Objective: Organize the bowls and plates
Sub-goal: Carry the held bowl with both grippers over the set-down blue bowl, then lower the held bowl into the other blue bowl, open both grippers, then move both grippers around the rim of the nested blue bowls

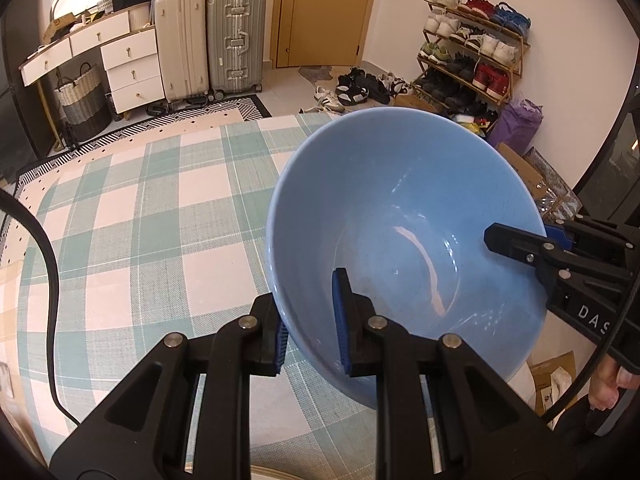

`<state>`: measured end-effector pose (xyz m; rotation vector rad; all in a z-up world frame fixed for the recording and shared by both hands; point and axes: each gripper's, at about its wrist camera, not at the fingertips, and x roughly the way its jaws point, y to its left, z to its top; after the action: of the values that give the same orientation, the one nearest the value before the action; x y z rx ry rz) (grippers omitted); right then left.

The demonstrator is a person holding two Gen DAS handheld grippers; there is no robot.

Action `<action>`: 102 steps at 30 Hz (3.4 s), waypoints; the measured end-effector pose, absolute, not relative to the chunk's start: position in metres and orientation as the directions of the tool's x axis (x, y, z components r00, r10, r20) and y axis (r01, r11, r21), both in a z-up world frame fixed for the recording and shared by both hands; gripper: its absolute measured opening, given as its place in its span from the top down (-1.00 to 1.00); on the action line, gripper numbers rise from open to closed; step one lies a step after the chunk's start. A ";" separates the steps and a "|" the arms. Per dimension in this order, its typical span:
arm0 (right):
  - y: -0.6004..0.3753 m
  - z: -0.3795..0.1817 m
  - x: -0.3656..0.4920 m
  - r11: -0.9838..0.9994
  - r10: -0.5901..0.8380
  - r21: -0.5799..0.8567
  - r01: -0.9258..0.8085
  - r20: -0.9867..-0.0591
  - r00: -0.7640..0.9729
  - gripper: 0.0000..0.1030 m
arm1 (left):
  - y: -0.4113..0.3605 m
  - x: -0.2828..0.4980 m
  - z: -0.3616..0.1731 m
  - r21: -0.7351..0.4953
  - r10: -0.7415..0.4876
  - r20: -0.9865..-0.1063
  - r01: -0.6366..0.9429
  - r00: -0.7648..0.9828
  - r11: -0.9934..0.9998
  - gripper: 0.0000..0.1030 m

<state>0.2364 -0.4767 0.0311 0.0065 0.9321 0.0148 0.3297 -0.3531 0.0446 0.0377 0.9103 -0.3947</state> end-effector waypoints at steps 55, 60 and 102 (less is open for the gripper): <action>-0.497 0.006 0.219 0.995 0.062 0.095 0.021 -0.789 0.611 -0.56 | -0.334 0.339 0.016 -0.136 -0.334 -0.776 0.374 0.535 0.917 -0.49; -0.494 0.012 0.213 0.995 0.071 0.100 0.011 -0.776 0.626 -0.72 | -0.328 0.332 0.025 -0.151 -0.357 -0.754 0.384 0.551 0.911 -0.56; -0.514 -0.033 0.230 0.986 0.100 0.159 0.055 -0.818 0.566 -0.82 | -0.350 0.348 -0.012 -0.194 -0.388 -0.802 0.417 0.454 0.888 -0.95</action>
<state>0.2304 -0.5139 -0.0326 0.1734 0.9700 0.0266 0.3484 -0.3496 -0.0119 0.0326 0.9814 -0.4970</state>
